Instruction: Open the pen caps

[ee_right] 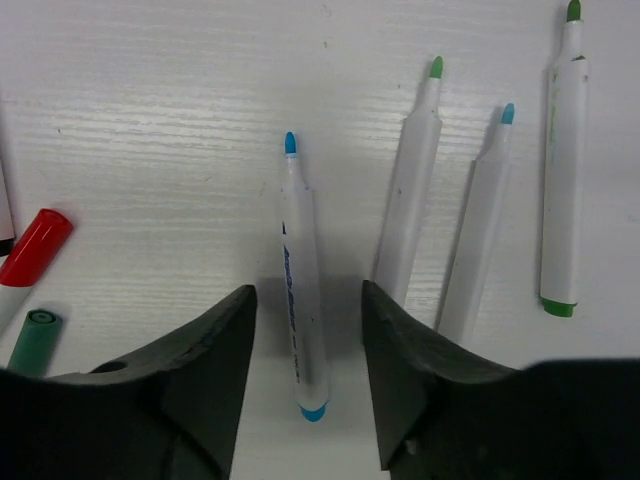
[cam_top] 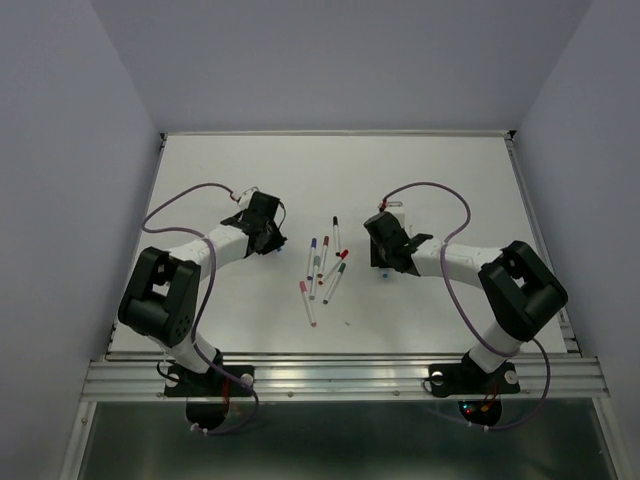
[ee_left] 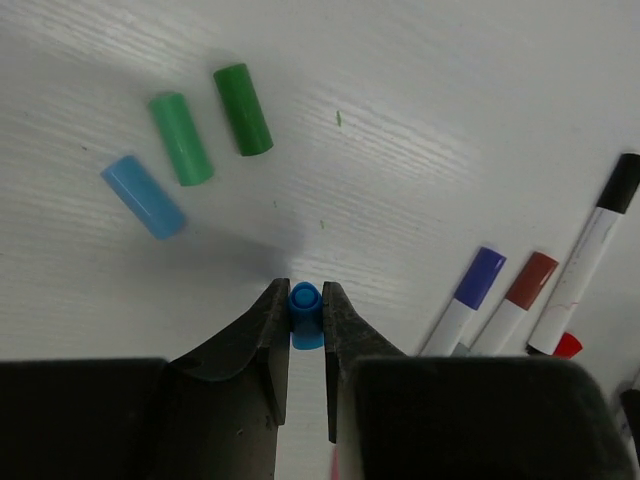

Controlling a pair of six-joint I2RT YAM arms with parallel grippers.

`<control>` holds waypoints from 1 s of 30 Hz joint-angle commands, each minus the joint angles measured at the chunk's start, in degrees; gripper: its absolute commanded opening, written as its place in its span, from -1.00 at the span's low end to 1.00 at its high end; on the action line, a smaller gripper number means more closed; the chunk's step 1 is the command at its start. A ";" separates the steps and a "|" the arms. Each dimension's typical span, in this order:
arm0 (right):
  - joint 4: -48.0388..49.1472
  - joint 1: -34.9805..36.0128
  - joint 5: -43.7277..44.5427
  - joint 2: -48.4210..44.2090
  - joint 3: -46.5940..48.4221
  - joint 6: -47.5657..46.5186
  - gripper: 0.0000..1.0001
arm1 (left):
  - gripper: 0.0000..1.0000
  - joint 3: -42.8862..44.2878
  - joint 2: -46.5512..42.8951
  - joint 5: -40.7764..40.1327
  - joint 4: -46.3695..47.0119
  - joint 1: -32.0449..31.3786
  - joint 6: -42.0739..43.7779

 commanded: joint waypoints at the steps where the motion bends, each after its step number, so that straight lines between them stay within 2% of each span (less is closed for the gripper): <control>1: -1.65 -0.32 3.48 -0.39 2.76 0.18 0.13 | -1.00 2.08 2.11 -2.51 -3.21 -0.86 0.89; 8: -1.65 -0.32 -2.93 -5.92 2.58 -2.72 0.34 | -0.81 3.14 2.99 -3.74 -4.18 -1.74 0.53; 11: -1.65 -0.32 -6.00 -8.90 2.23 -3.33 0.49 | -0.67 3.75 3.60 -3.74 -4.71 -2.09 0.71; 12: -1.56 -0.32 -7.15 -9.61 2.23 -3.77 0.60 | -0.56 3.93 3.69 -3.74 -4.80 -2.18 0.71; 13: -1.65 -0.32 -7.94 -10.14 2.14 -3.78 0.65 | -0.54 4.02 3.78 -3.74 -4.88 -2.27 0.62; 15: -1.82 -0.32 -9.70 -10.85 1.97 -2.90 0.95 | -0.37 4.28 3.78 -3.66 -4.97 -2.53 0.71; 16: -2.17 -0.32 -10.58 -10.76 2.14 -2.55 1.00 | -0.30 4.37 3.78 -3.74 -4.97 -2.71 0.71; 19: -3.66 0.30 -11.20 -9.62 2.58 0.43 1.00 | -0.10 4.90 3.78 -3.83 -5.41 -3.06 0.71; 28: -5.51 6.62 -8.57 -6.73 4.86 3.87 1.00 | -0.03 4.63 2.64 -4.45 -6.03 -3.15 0.71; 30: -6.65 9.08 -7.43 -5.32 6.44 5.18 1.00 | 0.08 4.72 1.77 -4.54 -6.12 -3.15 0.80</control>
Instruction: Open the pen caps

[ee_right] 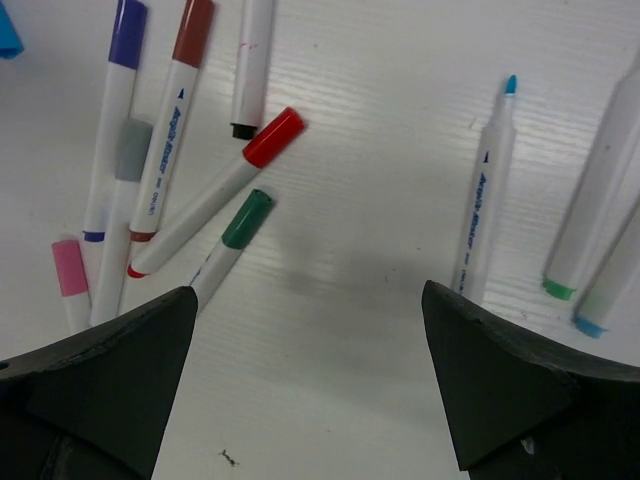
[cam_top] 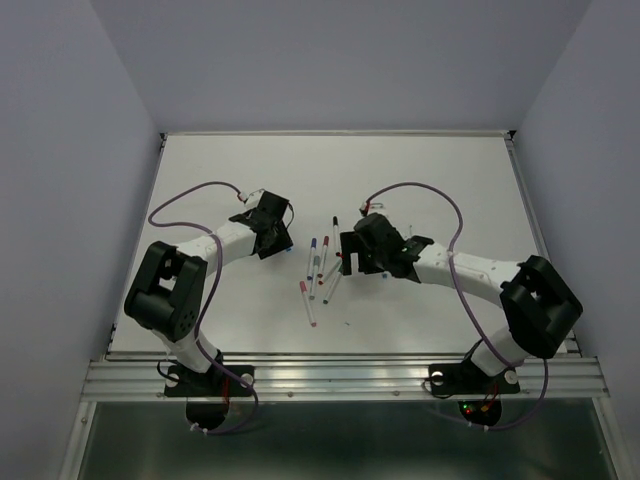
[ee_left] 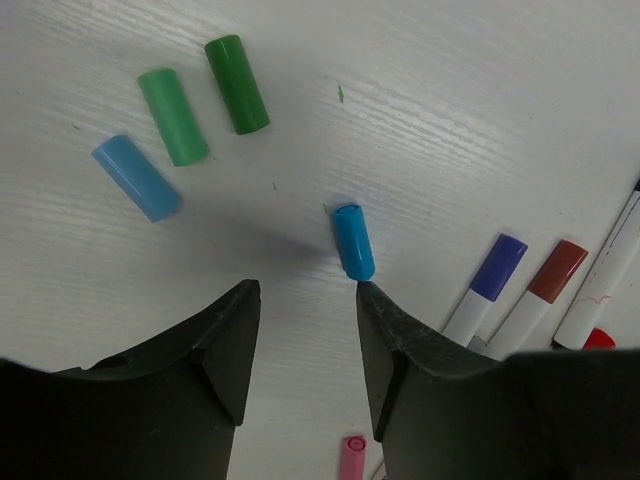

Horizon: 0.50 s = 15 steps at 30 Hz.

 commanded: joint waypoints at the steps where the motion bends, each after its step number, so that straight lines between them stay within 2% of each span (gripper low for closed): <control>1: -2.04 4.14 3.13 2.11 4.81 4.22 1.00 | 0.14 1.88 -2.57 -1.93 -1.02 -0.39 0.64; 2: -2.66 5.02 3.92 2.82 5.42 5.19 1.00 | 0.20 1.97 -3.01 -2.02 -1.02 -0.39 0.73; 5: -5.38 8.37 8.84 6.24 7.88 9.67 1.00 | 0.60 1.97 -5.03 -2.20 -0.94 -0.39 1.17; 6: -7.21 8.98 10.50 8.17 9.20 10.90 1.00 | 0.84 1.97 -5.99 -2.55 -0.94 -0.39 1.26; 7: -8.02 9.94 11.13 9.14 9.90 12.05 1.00 | 0.93 1.97 -6.52 -2.64 -1.11 -0.39 1.35; 8: -8.55 10.48 11.57 10.02 10.43 13.28 1.00 | 0.98 1.97 -6.87 -2.81 -1.20 -0.31 1.43; 15: -9.87 13.56 13.33 15.83 13.69 14.78 1.00 | 0.98 3.02 -10.12 -4.13 -1.81 -0.22 1.88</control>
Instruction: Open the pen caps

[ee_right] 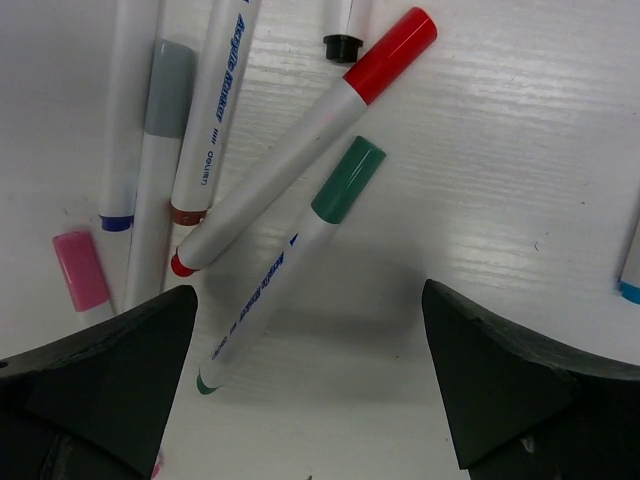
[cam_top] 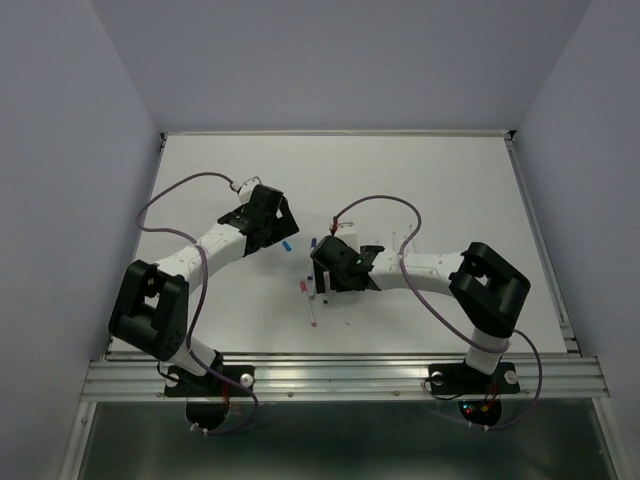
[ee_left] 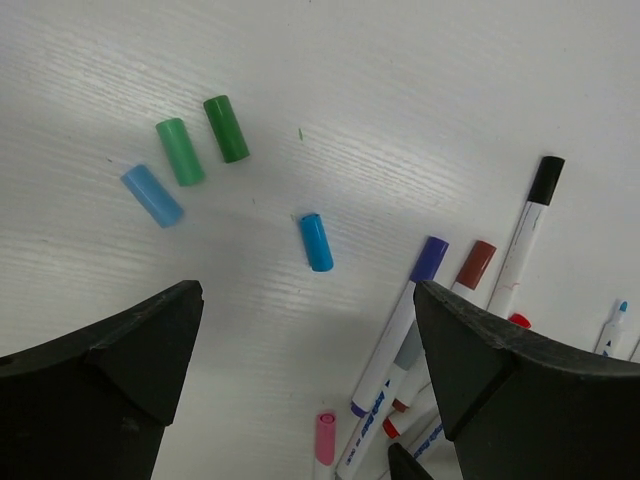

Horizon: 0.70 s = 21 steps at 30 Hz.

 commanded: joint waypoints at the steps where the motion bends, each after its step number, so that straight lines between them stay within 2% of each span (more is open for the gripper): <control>1: -2.22 0.95 3.93 1.80 3.09 2.98 0.99 | 0.98 2.28 -3.29 -2.58 -0.98 -0.31 0.89; 5: -2.92 1.47 4.46 4.25 2.39 4.38 0.78 | 0.98 2.37 -4.34 -3.46 -1.42 -0.22 0.80; 6: -3.53 1.47 4.72 4.44 2.30 4.56 0.52 | 0.98 2.37 -4.69 -3.90 -1.68 -0.22 0.80; 8: -3.80 1.47 4.81 4.79 1.51 4.56 0.22 | 0.98 2.45 -5.22 -4.43 -2.04 -0.04 0.80; 9: -3.80 1.47 4.73 4.79 1.25 4.56 -0.03 | 0.98 2.45 -5.57 -4.95 -2.39 0.04 0.72; 11: -3.80 1.47 4.20 4.88 0.55 4.04 -0.17 | 0.98 2.63 -5.84 -5.39 -2.65 0.31 0.80; 12: -3.80 1.47 3.94 4.96 0.02 3.69 -0.33 | 0.98 2.80 -6.01 -5.57 -2.91 0.48 0.89; 14: -3.80 1.47 3.06 4.97 -0.77 3.16 -0.49 | 0.98 2.98 -6.19 -5.57 -3.01 0.83 0.89; 15: -3.89 1.47 2.71 4.88 -1.12 3.07 -0.65 | 0.98 2.98 -6.45 -5.48 -3.01 1.01 0.89; 17: -3.54 1.47 2.27 4.27 -2.44 2.11 -0.80 | 0.98 2.98 -6.54 -5.05 -2.92 1.28 1.15; 18: -3.10 1.47 2.61 3.83 -3.40 1.75 -0.93 | 0.98 2.98 -6.72 -4.17 -2.57 1.36 1.33; 21: -1.43 1.47 4.10 1.02 -4.82 -1.40 -0.99 | 0.98 2.37 -7.24 -0.92 0.14 1.36 3.43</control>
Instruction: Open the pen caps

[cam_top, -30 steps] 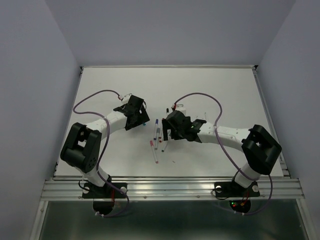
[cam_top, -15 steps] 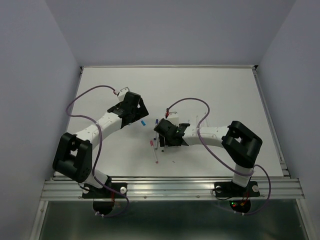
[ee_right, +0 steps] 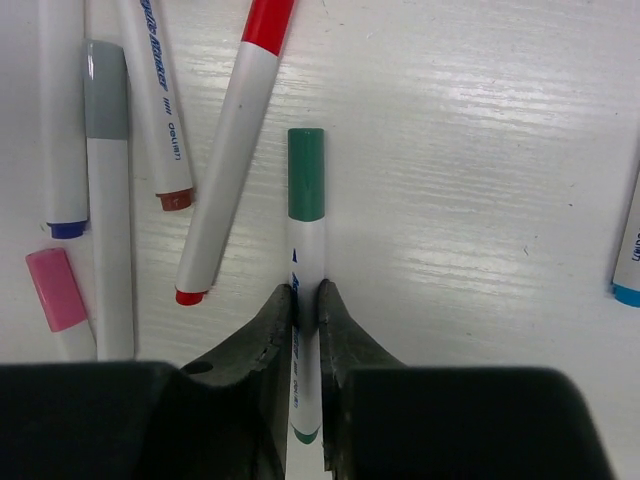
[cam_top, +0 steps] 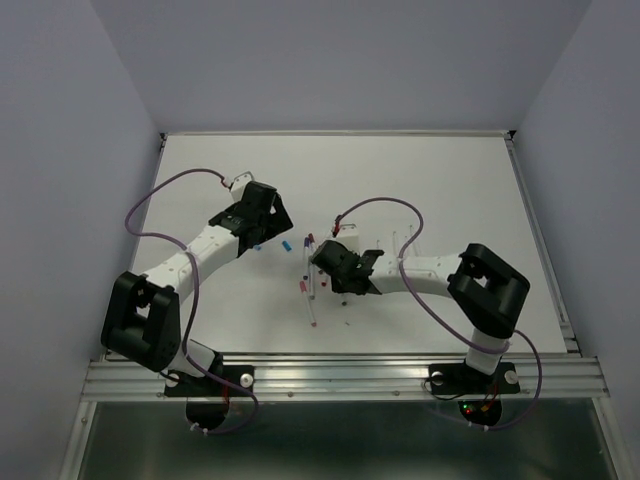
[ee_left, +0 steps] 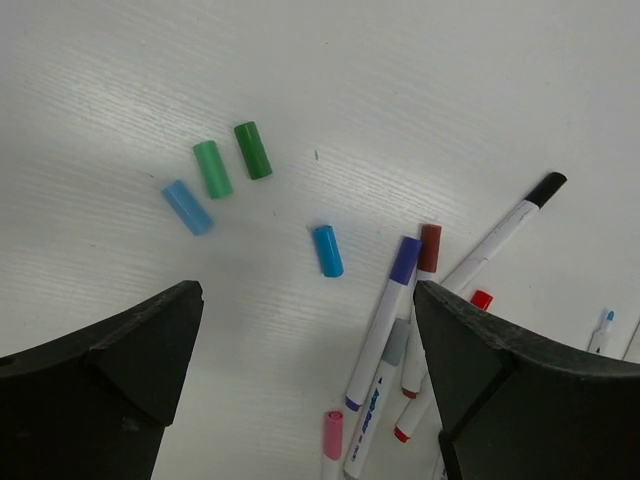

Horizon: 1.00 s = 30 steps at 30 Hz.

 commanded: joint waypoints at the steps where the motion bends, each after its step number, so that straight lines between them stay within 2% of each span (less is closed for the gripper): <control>1: -2.04 0.36 0.94 -2.50 -4.47 -4.16 -0.99 | 0.98 1.47 -3.40 4.73 3.06 0.38 4.15; 3: 0.15 -1.57 0.16 -5.23 -5.44 -7.33 -0.98 | 0.98 0.15 -4.10 8.70 5.52 0.38 5.31; 5: 2.95 -2.36 -0.64 -10.05 -7.27 -10.66 -0.99 | 0.98 -1.25 -5.68 17.81 10.69 0.38 6.80; 9: 7.35 -3.76 -4.22 -17.35 -9.39 -15.84 -0.99 | 0.98 -3.36 -7.17 28.46 17.46 0.12 7.77; 13: 13.77 -4.82 -9.42 -23.59 -12.28 -20.60 -0.99 | 0.98 -4.51 -7.18 34.89 22.13 -0.50 6.98; 18: 25.45 -7.11 -21.27 -30.90 -16.69 -23.77 -0.99 | 0.92 -5.30 -6.74 37.46 25.92 -1.99 4.88; 24: 29.16 -8.78 -24.01 -33.19 -16.87 -24.83 -0.99 | 0.85 -5.74 -5.78 37.99 28.46 -4.10 2.85; 27: 29.60 -10.00 -24.89 -32.23 -15.29 -24.74 -0.99 | 0.75 -5.56 -5.16 38.86 29.17 -4.89 1.80; 30: 29.86 -10.54 -25.25 -31.00 -14.15 -24.83 -0.99 | 0.49 -5.48 -4.46 38.96 30.05 -5.51 1.44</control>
